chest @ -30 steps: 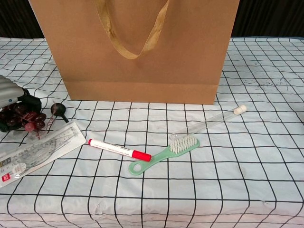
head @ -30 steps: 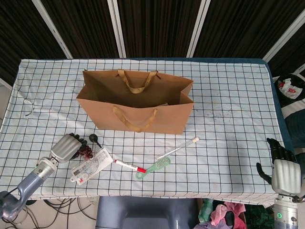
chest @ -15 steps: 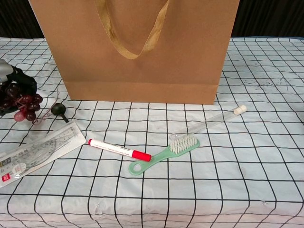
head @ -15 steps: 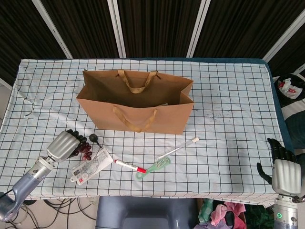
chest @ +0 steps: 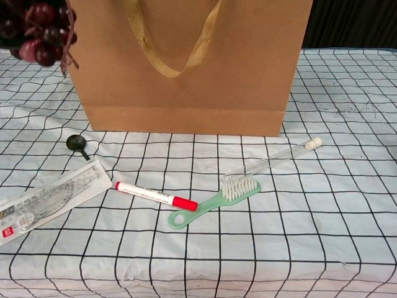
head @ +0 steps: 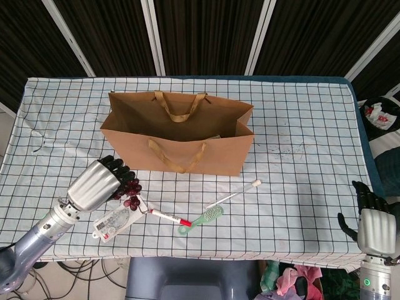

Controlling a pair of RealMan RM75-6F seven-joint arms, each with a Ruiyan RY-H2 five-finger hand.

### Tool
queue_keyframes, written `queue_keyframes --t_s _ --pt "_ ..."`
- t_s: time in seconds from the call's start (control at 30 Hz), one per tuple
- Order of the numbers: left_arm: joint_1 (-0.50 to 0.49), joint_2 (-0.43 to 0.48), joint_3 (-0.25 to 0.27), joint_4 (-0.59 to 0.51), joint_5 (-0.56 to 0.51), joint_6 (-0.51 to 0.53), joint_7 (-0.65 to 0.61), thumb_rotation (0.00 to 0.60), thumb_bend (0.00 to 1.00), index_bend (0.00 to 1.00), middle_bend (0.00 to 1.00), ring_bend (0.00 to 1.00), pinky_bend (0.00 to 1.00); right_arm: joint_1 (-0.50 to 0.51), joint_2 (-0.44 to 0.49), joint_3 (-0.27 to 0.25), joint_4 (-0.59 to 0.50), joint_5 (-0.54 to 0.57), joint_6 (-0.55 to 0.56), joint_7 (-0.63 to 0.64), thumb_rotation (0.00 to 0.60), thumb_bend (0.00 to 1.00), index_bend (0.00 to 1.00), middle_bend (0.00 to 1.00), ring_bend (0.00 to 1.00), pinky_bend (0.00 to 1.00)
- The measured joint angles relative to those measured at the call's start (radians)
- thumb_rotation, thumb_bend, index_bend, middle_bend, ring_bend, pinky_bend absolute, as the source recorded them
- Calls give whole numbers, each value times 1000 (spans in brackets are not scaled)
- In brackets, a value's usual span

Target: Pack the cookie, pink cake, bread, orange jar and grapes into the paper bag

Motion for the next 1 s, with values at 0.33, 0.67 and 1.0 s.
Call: queue_keyframes --t_s 0.33,0.67,1.0 --pt "-127 114 -190 -211 -200 -146 126 600 445 526 589 457 562 1 -4 1 5 3 -1 -4 600 252 142 145 214 234" --pt "-311 58 -344 -158 -521 -255 216 600 444 512 577 449 562 7 -19 -1 19 8 -10 -19 600 253 142 145 214 234" --pt "-467 -87 -388 0 -785 -279 396 600 260 417 443 259 497 12 -29 5 47 24 -22 -16 600 252 143 145 214 234"
